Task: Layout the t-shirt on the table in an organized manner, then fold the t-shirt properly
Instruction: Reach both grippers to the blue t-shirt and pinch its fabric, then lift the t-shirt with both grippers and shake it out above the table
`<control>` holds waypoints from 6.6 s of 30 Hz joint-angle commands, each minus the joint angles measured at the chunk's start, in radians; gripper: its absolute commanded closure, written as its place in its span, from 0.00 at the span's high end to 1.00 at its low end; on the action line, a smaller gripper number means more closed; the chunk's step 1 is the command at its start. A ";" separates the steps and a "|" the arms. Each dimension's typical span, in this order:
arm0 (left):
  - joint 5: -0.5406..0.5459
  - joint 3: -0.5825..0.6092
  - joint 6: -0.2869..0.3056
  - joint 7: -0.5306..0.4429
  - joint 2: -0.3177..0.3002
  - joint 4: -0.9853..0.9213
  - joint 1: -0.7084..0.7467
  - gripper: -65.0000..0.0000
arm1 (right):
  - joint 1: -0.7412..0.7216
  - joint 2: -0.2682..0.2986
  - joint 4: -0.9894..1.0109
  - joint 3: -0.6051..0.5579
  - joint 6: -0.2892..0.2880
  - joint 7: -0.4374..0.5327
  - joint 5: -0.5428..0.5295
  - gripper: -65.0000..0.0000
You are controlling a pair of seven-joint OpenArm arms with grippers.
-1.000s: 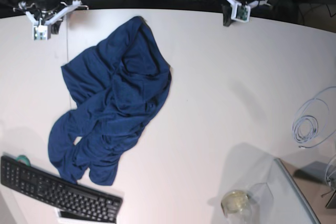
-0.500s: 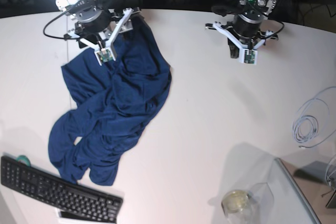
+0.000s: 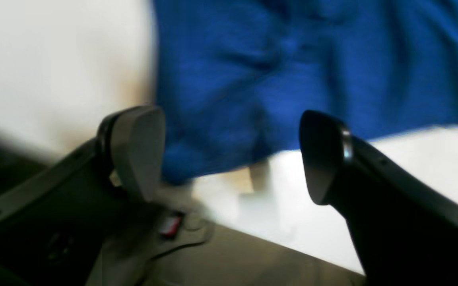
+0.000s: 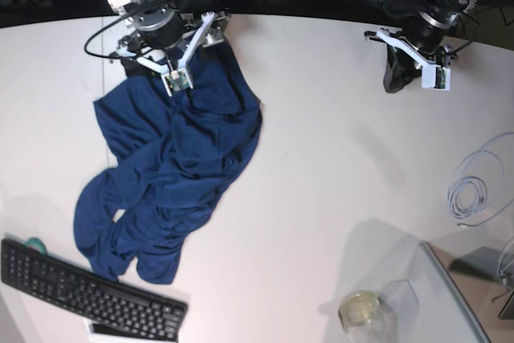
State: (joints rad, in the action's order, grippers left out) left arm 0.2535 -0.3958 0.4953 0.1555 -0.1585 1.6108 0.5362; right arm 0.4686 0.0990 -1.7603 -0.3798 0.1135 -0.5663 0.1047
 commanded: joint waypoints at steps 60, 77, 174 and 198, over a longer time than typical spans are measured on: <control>-0.418 0.593 -0.151 0.066 0.242 -0.297 -0.680 0.00 | -0.074 0.006 0.012 -0.184 0.033 -0.016 0.077 0.00; -0.420 0.656 -0.215 0.283 0.238 0.000 -0.899 0.00 | -0.318 0.189 -0.244 -0.083 0.028 -0.272 0.076 0.00; -0.986 1.036 -0.499 0.180 0.316 -0.034 -1.257 0.00 | -0.454 0.011 -0.188 0.565 -0.614 -0.097 0.611 0.00; -0.659 1.096 -0.556 0.085 0.302 -0.340 -1.192 1.00 | -0.362 -0.147 -0.043 0.575 -0.614 -0.097 0.510 0.00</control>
State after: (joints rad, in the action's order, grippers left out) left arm -0.4026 0.7048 -0.0479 0.2520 0.1417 1.2549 -0.6300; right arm 0.1200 -0.0502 -1.7885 0.1982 -0.5133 -0.6815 0.6140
